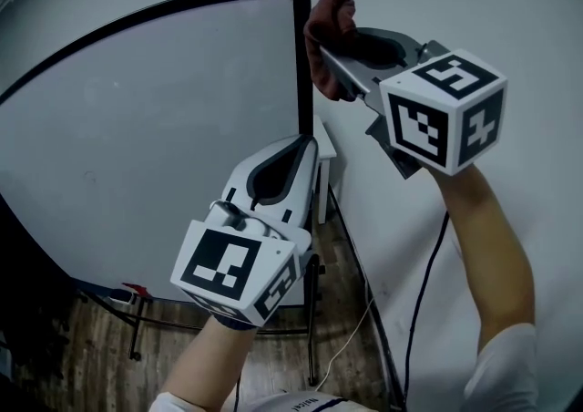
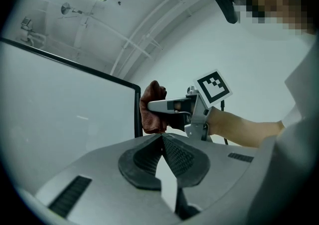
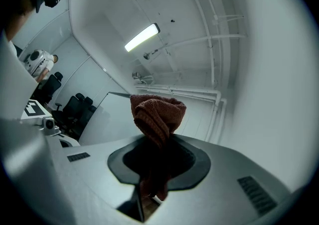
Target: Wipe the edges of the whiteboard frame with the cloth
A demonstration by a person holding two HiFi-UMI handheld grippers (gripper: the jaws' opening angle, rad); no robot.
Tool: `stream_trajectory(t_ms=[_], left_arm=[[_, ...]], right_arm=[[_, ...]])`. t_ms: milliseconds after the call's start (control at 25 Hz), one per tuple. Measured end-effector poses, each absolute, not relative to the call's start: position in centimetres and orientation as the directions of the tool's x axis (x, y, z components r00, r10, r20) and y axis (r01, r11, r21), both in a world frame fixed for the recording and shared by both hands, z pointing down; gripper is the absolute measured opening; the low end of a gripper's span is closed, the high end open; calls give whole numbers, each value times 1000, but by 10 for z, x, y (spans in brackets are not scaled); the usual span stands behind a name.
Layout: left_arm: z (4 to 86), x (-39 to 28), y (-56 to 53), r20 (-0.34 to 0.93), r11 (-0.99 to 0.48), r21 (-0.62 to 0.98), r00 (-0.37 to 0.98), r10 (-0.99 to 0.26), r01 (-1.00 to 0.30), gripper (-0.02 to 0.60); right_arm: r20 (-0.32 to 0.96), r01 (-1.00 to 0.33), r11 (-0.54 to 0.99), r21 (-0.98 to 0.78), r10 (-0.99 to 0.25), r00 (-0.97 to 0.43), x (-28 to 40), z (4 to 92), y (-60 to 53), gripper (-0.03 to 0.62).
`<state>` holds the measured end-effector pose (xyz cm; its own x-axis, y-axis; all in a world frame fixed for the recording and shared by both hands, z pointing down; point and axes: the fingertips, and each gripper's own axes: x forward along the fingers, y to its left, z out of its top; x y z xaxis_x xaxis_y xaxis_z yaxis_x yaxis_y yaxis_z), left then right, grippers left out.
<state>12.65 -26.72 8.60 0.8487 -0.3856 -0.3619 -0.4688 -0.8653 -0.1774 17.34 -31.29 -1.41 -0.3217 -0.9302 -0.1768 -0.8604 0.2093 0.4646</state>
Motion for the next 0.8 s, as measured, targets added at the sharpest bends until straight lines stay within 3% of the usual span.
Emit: stream_trajectory(t_ms=[800], left_arm=[[233,123,-296,-240,-855,-72,841,-485,-514,8]], right_arm=[[-153,-893,276,354,-925,-347,172,199,-326,75]])
